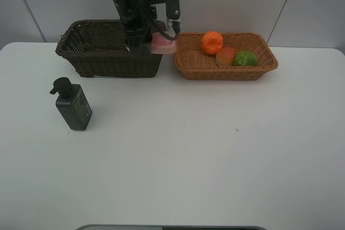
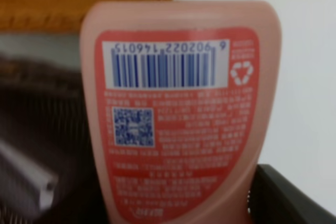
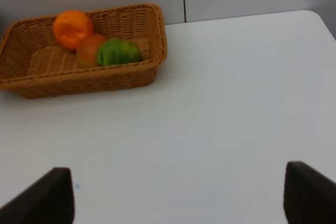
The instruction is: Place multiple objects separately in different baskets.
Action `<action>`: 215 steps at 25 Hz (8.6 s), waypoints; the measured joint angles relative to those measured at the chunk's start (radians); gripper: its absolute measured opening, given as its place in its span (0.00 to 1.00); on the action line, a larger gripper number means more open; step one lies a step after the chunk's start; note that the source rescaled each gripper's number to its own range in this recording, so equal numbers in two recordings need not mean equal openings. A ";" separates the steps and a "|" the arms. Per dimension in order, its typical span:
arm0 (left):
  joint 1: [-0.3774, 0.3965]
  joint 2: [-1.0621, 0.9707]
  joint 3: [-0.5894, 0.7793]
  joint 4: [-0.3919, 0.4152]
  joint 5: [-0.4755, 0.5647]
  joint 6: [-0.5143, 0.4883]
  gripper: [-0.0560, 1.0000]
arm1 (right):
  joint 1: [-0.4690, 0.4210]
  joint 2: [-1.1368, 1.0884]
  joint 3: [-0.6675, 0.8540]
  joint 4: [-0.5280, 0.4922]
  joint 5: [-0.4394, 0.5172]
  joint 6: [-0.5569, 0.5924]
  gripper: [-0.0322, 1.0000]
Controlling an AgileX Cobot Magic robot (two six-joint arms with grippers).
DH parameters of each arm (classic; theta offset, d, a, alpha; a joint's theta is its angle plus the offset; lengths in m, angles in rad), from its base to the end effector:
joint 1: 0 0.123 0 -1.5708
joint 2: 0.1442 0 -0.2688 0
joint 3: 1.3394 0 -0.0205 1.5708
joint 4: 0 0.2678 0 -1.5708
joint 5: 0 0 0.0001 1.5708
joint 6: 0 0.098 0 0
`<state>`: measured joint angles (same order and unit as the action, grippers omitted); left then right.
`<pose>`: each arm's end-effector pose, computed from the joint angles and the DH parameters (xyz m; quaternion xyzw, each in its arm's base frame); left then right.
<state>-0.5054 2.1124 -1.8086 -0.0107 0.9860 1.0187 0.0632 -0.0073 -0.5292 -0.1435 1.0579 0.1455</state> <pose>0.4120 -0.2290 0.2020 0.6772 0.7126 0.0417 0.1783 0.0282 -0.0105 0.2921 0.0385 0.8398 -0.0153 0.5413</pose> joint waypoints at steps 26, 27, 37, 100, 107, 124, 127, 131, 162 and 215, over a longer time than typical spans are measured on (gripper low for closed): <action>0.293 0.097 0.000 0.032 -0.263 -0.002 0.41 | 0.000 0.000 0.000 0.000 0.000 0.000 0.88; 0.295 0.100 0.000 0.032 -0.265 -0.002 0.41 | 0.000 0.000 0.000 0.000 0.000 0.000 0.88; 0.299 0.104 0.001 0.028 -0.314 -0.003 0.84 | 0.000 0.000 0.000 0.000 0.000 0.000 0.88; 0.207 -0.356 0.819 0.094 -0.313 -1.389 0.24 | 0.000 0.000 0.000 0.000 0.000 0.000 0.88; 0.207 -0.356 0.819 0.096 -0.327 -1.389 0.06 | 0.000 0.000 0.000 0.000 0.000 0.000 0.88; 0.207 -0.373 0.820 0.096 -0.321 -1.389 0.06 | 0.000 0.000 0.000 0.000 0.000 0.000 0.88; 0.207 -0.436 0.800 0.096 -0.284 -1.389 0.06 | 0.000 0.000 0.000 0.000 0.000 0.000 0.88; 0.207 -0.522 0.728 0.109 -0.227 -1.389 0.06 | 0.000 0.000 0.000 0.000 0.000 0.000 0.88; 0.323 -0.256 0.523 0.398 -0.719 -1.437 0.06 | 0.000 0.000 0.000 0.000 0.000 0.000 0.88; 0.323 -1.427 1.125 0.364 -0.267 -1.438 0.93 | 0.000 0.000 0.000 0.000 0.000 0.000 0.88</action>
<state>-0.1825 0.6857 -0.6831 0.3530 0.7190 -0.4195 0.0632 -0.0073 -0.5292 -0.1435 1.0579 0.1455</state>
